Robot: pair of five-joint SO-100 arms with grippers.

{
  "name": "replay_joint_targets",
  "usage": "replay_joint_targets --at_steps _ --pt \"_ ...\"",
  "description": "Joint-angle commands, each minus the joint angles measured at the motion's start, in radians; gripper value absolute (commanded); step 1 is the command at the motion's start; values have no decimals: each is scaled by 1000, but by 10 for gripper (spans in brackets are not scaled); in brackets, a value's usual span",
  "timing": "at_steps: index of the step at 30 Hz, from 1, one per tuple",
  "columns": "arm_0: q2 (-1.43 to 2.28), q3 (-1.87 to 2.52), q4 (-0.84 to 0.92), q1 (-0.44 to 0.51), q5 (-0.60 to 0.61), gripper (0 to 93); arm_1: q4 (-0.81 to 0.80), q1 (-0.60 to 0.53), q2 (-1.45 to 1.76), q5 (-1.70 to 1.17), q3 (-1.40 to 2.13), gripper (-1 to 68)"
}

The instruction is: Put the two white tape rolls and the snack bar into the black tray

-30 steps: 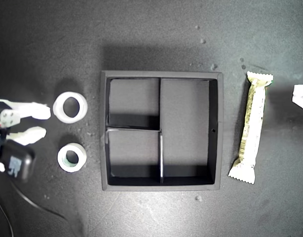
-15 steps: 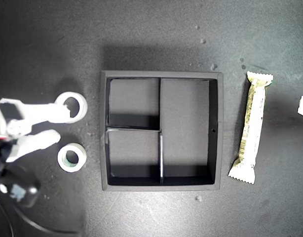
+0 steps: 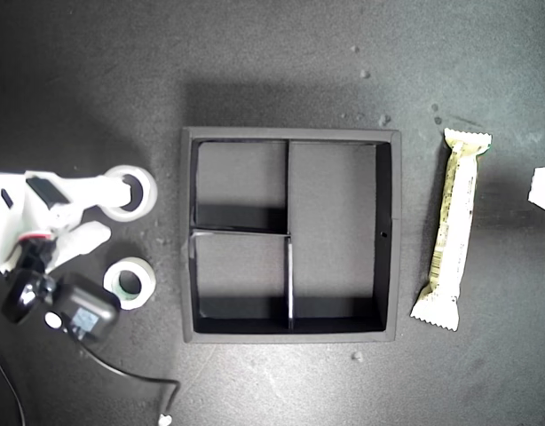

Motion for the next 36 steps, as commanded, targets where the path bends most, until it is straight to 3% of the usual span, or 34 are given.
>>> replay_joint_targets --at_steps 1,9,13,22,36 --pt "-48 -69 -38 -15 -9 151 -15 -3 5 6 -8 -1" --pt "-193 -74 -114 -69 -35 142 -6 -9 5 -3 -9 -1" --pt "-255 -61 -170 -107 -35 64 -5 -5 5 17 -8 0" --pt "-275 -67 -176 -130 -31 2 92 78 5 397 25 -2" --pt "-2 -318 190 -46 9 1 173 58 -11 -80 -187 -3"
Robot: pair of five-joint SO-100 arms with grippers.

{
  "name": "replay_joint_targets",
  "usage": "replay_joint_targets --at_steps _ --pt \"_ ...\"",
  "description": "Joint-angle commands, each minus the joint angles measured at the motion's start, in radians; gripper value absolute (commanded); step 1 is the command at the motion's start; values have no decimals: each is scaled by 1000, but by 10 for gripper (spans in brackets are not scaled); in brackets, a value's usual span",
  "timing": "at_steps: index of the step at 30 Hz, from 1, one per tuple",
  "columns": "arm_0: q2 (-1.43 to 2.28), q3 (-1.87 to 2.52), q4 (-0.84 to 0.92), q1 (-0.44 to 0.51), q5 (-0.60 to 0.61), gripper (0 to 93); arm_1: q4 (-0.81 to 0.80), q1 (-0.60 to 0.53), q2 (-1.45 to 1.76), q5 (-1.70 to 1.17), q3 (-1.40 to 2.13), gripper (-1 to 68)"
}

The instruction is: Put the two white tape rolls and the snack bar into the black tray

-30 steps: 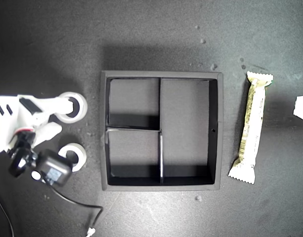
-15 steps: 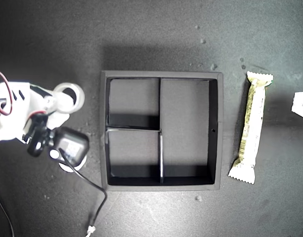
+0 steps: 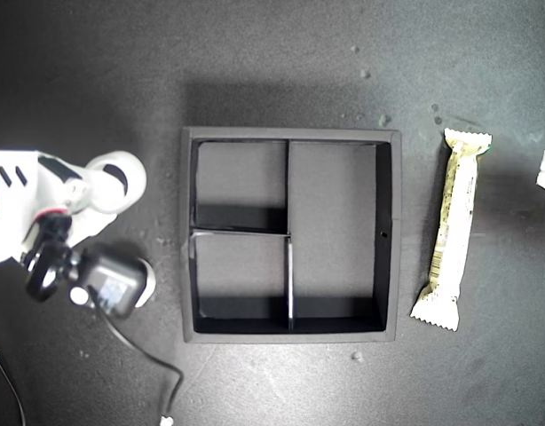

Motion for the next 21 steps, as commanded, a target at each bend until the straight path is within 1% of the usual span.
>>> replay_joint_targets --at_steps 1,6,11,15,20,21 --pt "66 -127 58 35 11 1 6 -12 -8 -469 -94 -3" --pt "66 -247 126 91 6 1 5 -8 -86 -583 -222 -2" --pt "41 -330 161 100 17 1 23 3 -425 -663 -509 -2" --pt "9 -382 179 86 38 1 140 -32 -770 -750 -795 -2" --pt "-46 -446 202 64 67 1 293 -133 -1108 -897 -1012 0" --pt "-57 -459 204 61 72 1 314 -155 -1163 -919 -1040 16"
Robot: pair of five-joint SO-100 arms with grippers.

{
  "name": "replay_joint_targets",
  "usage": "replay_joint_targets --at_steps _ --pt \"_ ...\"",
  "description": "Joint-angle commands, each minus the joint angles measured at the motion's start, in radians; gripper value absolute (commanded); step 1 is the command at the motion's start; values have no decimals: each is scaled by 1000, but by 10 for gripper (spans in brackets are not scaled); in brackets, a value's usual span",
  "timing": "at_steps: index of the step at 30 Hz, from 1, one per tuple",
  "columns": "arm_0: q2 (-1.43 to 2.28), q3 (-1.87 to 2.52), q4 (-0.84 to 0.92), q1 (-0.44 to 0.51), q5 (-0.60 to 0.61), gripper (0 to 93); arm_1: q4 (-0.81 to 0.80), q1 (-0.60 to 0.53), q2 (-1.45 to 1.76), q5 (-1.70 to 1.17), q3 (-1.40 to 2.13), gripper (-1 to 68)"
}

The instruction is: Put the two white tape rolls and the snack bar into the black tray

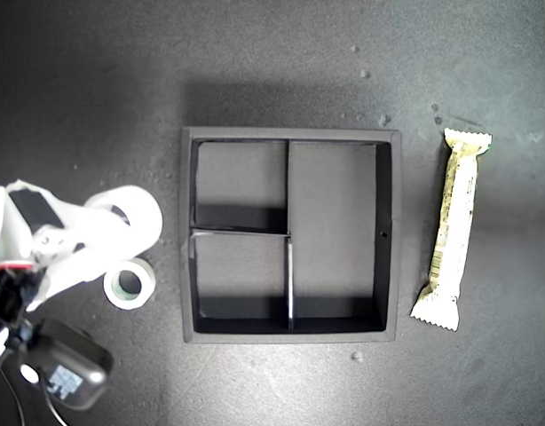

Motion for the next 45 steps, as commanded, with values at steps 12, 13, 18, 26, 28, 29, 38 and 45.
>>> replay_joint_targets --at_steps 12,13,18,26,28,29,38,45 --pt "-170 -207 11 -40 61 1 140 -255 -692 -1068 -376 218" --pt "-181 -215 11 -41 64 1 140 -265 -733 -1078 -387 218" --pt "-206 -227 11 -49 72 1 107 -298 -828 -1109 -388 224" --pt "-225 -224 11 -49 67 1 115 -227 -830 -991 -396 257" --pt "-225 -218 11 -48 64 0 129 -169 -828 -778 -428 146" --pt "-225 -215 11 -48 64 0 140 -147 -825 -640 -445 98" --pt "-232 -224 11 -41 64 0 175 -103 -825 -86 -523 119" --pt "-221 -212 15 -32 61 0 296 -101 -825 -86 -509 113"
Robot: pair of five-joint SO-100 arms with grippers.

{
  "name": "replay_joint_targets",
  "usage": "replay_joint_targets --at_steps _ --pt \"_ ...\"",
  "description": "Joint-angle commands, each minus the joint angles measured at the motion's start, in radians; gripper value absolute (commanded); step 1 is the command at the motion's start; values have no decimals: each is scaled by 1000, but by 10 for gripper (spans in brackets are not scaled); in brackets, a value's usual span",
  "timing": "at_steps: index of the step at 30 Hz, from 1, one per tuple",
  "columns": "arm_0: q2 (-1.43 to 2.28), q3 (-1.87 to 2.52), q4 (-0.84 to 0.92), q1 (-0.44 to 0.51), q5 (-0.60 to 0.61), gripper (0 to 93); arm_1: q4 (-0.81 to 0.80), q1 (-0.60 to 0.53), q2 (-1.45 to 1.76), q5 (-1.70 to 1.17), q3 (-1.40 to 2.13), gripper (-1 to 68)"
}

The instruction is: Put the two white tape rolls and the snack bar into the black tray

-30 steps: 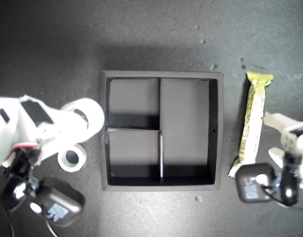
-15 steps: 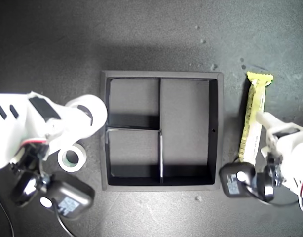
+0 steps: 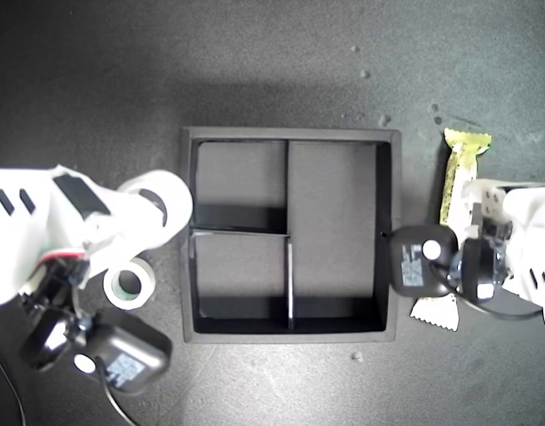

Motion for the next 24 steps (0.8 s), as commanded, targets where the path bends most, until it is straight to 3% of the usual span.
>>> replay_joint_targets --at_steps 1,7,13,21,24 --pt "15 -51 5 6 -2 0 106 -8 12 -34 -37 108" --pt "-2 -63 2 6 3 0 132 8 14 153 -15 108" --pt "-21 -80 2 9 6 0 -3 20 8 -126 -20 116" --pt "-17 -64 2 11 6 0 -48 -31 8 -606 -15 285" --pt "-26 -66 2 11 8 0 -40 -61 8 -716 -15 310"
